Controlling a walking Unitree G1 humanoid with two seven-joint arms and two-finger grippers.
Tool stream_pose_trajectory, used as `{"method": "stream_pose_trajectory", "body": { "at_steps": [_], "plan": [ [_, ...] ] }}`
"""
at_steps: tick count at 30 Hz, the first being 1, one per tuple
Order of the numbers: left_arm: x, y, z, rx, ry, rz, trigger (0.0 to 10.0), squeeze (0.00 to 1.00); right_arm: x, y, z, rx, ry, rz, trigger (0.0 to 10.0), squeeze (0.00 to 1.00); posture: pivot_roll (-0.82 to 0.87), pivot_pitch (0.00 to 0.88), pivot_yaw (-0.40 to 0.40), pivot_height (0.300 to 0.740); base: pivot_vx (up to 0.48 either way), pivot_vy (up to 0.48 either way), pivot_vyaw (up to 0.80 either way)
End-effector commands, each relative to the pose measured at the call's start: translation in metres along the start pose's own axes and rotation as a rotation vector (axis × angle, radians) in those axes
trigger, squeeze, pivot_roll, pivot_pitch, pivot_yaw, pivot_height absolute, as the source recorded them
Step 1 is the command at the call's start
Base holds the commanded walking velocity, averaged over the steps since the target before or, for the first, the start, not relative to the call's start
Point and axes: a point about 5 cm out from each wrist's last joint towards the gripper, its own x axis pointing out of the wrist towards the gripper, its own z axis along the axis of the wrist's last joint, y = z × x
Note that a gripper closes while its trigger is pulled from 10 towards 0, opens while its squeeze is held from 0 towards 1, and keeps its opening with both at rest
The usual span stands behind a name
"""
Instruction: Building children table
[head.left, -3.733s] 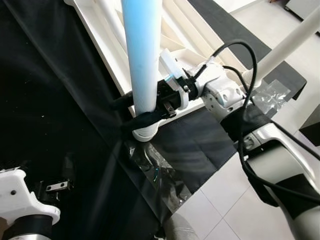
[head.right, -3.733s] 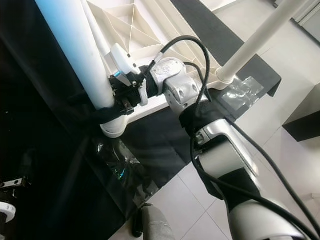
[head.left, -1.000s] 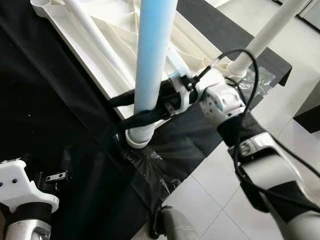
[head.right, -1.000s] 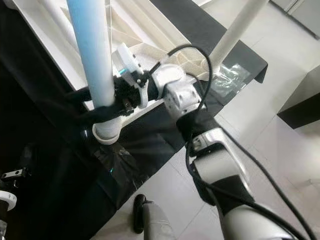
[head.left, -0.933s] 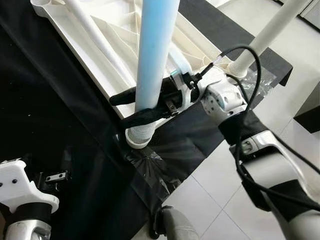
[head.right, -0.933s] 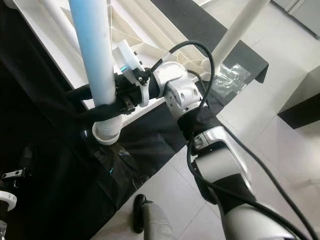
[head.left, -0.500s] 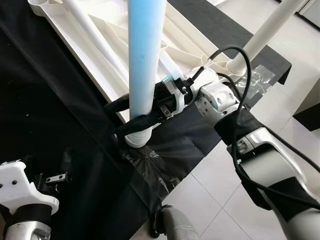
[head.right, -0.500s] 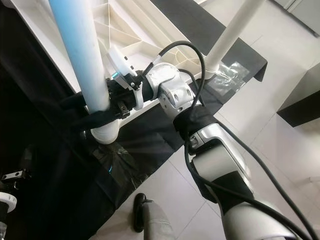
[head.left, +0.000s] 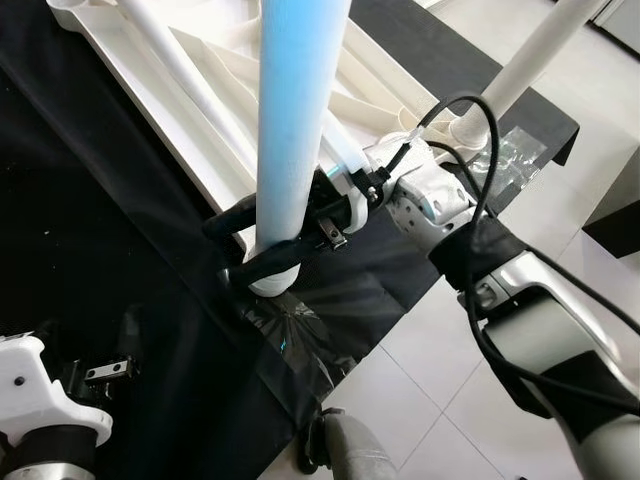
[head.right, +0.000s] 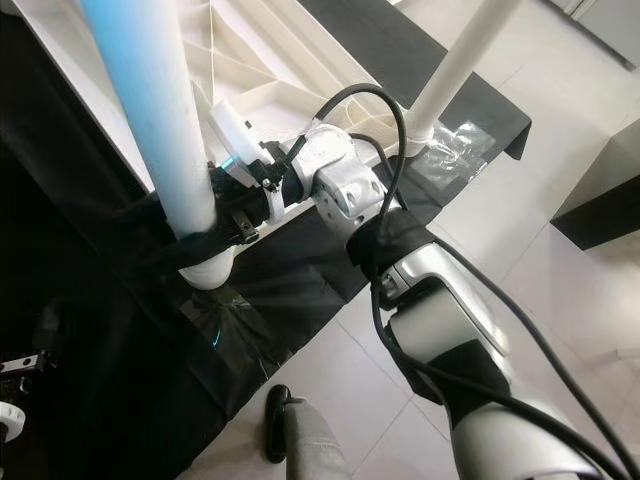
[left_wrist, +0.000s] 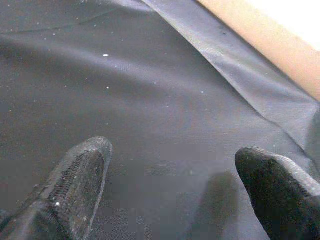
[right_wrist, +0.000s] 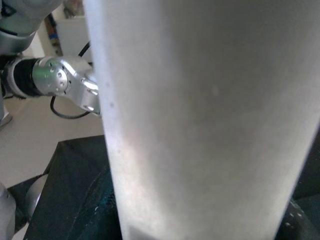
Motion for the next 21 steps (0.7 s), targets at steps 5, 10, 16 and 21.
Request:
{"method": "stream_pose_trajectory", "body": {
  "at_steps": [5, 10, 16, 21],
  "plan": [
    [-0.009, 0.001, 0.001, -0.001, 0.028, 0.017, 10.0, 0.00, 0.011, 0.003, -0.015, 0.044, 0.046, 0.058, 10.0, 0.00, 0.07, 0.455, -0.209, 0.740, 0.000, 0.000, 0.00],
    [-0.018, 0.004, 0.003, -0.001, 0.021, 0.031, 10.0, 0.00, 0.008, -0.009, -0.005, 0.005, 0.058, 0.029, 10.0, 0.00, 0.08, 0.499, -0.225, 0.740, 0.000, 0.000, 0.00],
    [-0.028, 0.006, 0.004, -0.009, 0.009, 0.038, 10.0, 0.00, 0.006, -0.015, 0.003, -0.018, 0.053, 0.019, 10.0, 0.00, 0.09, 0.537, -0.237, 0.740, 0.000, 0.000, 0.00],
    [-0.033, 0.006, 0.004, -0.017, 0.010, 0.043, 10.0, 0.00, 0.007, -0.011, 0.001, 0.002, 0.042, 0.042, 10.0, 0.00, 0.09, 0.550, -0.240, 0.740, 0.000, 0.000, 0.00]
  ]
}}
